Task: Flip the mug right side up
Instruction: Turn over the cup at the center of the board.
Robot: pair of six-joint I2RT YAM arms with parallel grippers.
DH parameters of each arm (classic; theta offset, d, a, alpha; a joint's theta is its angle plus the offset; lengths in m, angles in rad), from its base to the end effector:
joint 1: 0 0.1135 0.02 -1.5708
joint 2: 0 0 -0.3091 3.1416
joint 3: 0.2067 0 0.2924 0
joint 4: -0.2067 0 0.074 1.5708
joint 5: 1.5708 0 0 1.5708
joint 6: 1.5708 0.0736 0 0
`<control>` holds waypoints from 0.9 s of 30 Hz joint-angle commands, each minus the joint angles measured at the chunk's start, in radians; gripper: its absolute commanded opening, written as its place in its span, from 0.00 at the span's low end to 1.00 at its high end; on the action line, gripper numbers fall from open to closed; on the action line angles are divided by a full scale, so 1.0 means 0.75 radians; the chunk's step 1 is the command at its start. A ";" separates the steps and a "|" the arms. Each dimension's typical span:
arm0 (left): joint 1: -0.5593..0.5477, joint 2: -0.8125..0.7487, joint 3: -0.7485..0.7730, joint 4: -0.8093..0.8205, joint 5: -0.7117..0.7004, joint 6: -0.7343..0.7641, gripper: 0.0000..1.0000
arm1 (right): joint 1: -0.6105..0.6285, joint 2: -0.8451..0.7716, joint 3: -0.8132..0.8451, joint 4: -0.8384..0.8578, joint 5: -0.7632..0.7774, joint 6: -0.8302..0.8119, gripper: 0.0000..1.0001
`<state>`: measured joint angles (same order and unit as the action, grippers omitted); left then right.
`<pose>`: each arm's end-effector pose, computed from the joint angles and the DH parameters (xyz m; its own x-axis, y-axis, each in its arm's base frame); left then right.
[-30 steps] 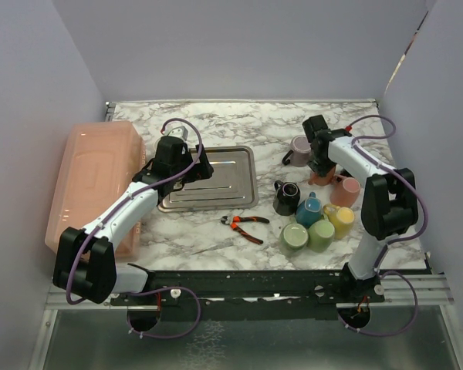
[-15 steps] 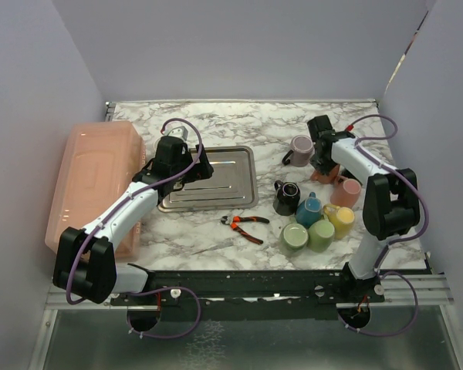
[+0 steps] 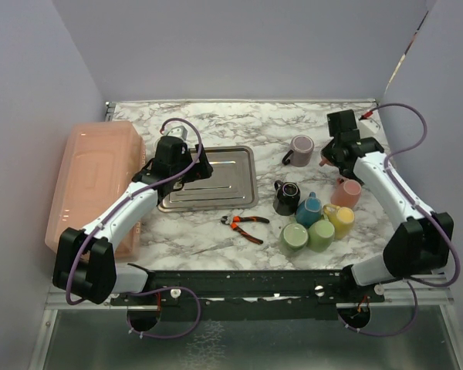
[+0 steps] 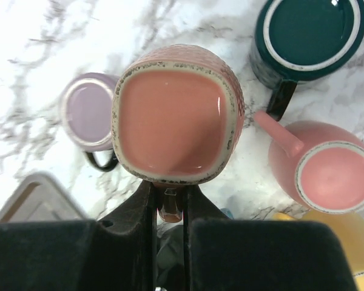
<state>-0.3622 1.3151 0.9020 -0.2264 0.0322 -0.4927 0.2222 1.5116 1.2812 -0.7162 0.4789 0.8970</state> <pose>0.3231 -0.1250 0.2646 -0.6706 -0.2514 -0.6979 0.0694 0.9154 -0.3965 0.3737 0.0497 0.3021 -0.4414 0.6113 -0.6569 0.6604 0.7169 0.2234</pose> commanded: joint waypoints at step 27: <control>-0.500 0.112 0.065 1.206 0.533 -0.743 0.99 | -0.006 -0.860 -0.598 1.423 -1.328 0.152 0.01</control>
<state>-0.7139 1.4200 0.9260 0.5068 0.4397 -0.9546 0.2207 0.9154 0.8623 0.1093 -0.3805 0.8890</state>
